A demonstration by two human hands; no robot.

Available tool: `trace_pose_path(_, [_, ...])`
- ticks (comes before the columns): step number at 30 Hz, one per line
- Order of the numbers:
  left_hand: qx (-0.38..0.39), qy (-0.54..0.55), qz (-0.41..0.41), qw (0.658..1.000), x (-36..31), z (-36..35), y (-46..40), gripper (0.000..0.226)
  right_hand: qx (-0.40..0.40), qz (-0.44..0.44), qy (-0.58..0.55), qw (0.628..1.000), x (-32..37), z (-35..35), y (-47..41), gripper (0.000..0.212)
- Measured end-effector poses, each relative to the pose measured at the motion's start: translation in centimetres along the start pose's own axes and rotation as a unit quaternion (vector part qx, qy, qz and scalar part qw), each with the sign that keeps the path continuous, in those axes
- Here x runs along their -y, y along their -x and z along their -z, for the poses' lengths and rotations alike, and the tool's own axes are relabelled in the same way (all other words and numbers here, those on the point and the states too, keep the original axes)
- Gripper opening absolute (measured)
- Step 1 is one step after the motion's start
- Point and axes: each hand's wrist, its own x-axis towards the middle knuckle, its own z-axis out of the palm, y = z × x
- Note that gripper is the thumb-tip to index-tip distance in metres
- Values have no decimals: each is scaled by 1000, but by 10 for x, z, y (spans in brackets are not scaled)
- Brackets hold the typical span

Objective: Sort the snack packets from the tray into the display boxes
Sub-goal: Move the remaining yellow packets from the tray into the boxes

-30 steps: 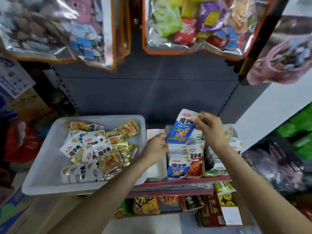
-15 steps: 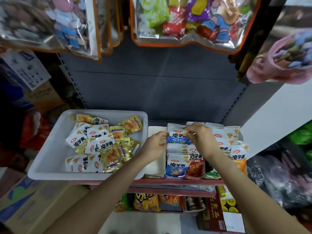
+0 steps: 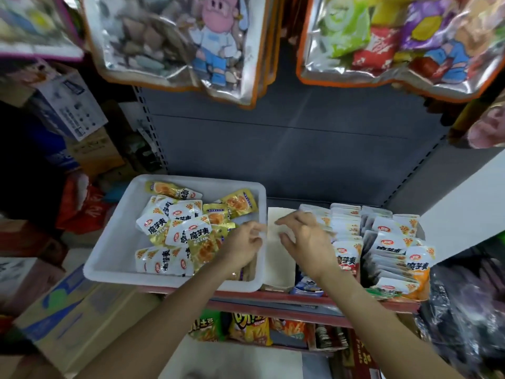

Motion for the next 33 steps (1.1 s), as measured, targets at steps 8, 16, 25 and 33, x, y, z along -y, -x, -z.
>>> trace_pose_path(8, [-32,-62,122,990,79,72,12,35,190,-38,-30,981,72,-62,-34,29])
trace_pose_path(16, [19,17,281,959,124,102,-14,17,278,-239,-219,904,96,-148,-51,39])
trace_pose_path(25, [-66,142,236,959,121,92,-19,16,162,-317,-341,870,101,-156,-64,11])
trace_pose_path(33, [-74,130,13,989,53,94,-11,13,41,-220,-345,911,73,-64,-66,32])
